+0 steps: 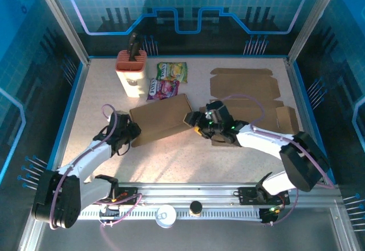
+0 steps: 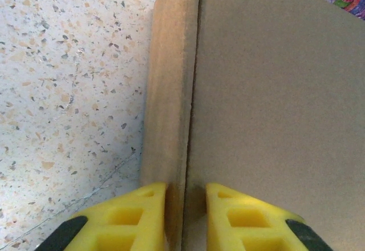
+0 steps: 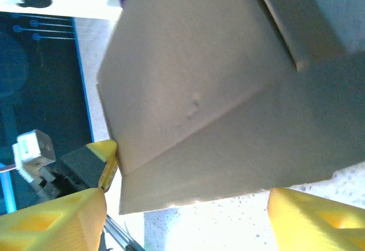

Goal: Fold the paper box

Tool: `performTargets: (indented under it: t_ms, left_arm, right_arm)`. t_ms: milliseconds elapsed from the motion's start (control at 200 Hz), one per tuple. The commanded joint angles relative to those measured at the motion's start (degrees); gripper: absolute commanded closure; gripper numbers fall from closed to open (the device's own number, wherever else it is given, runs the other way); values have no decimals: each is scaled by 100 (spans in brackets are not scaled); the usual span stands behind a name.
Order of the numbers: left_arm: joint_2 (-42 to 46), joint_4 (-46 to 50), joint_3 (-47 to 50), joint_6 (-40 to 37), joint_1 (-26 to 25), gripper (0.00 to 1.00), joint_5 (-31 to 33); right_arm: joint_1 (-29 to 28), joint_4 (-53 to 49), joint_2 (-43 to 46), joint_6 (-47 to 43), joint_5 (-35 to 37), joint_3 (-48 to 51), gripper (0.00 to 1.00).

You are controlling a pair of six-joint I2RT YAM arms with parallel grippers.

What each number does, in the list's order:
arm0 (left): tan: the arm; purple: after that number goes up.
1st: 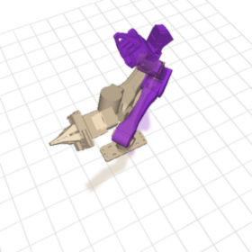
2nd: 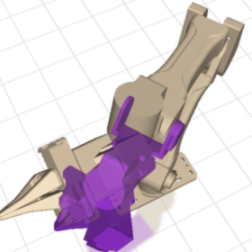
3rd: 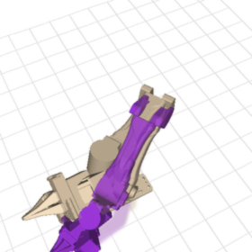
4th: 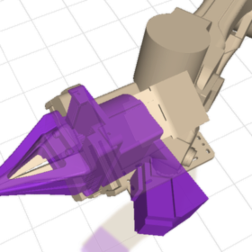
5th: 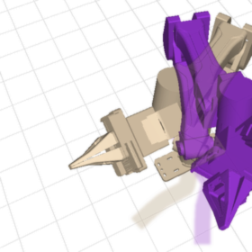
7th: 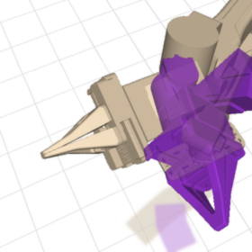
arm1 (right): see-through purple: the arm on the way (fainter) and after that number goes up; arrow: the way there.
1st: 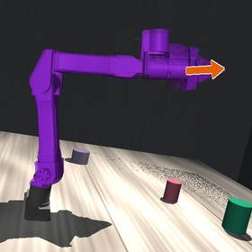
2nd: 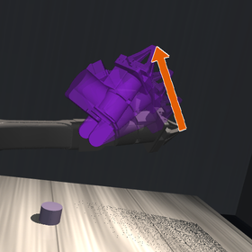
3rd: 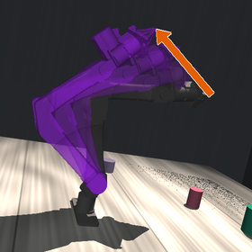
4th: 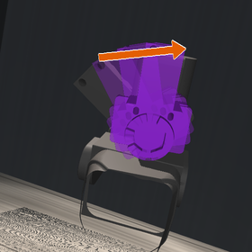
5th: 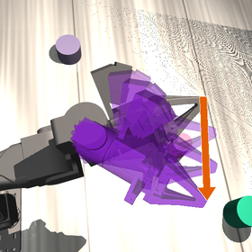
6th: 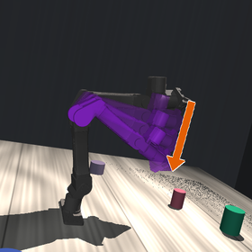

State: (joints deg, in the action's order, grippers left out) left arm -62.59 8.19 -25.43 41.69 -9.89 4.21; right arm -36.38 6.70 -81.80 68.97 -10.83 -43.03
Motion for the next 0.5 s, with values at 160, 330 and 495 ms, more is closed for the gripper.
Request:
performTargets:
  t_ms: [160,330,495]
  left_arm:
    - [128,39,370,178,152,85,74]
    - [237,-46,537,300,240,87,42]
    - [278,-69,611,340,319,89,7]
  right_arm:
    - [1446,-1195,-377,-2623,-1396,-1188,19]
    - [1696,-2114,-1455,-3609,-1954,-2355,19]
    - [1688,-2533,-2276,-3987,-2024,-3018,20]
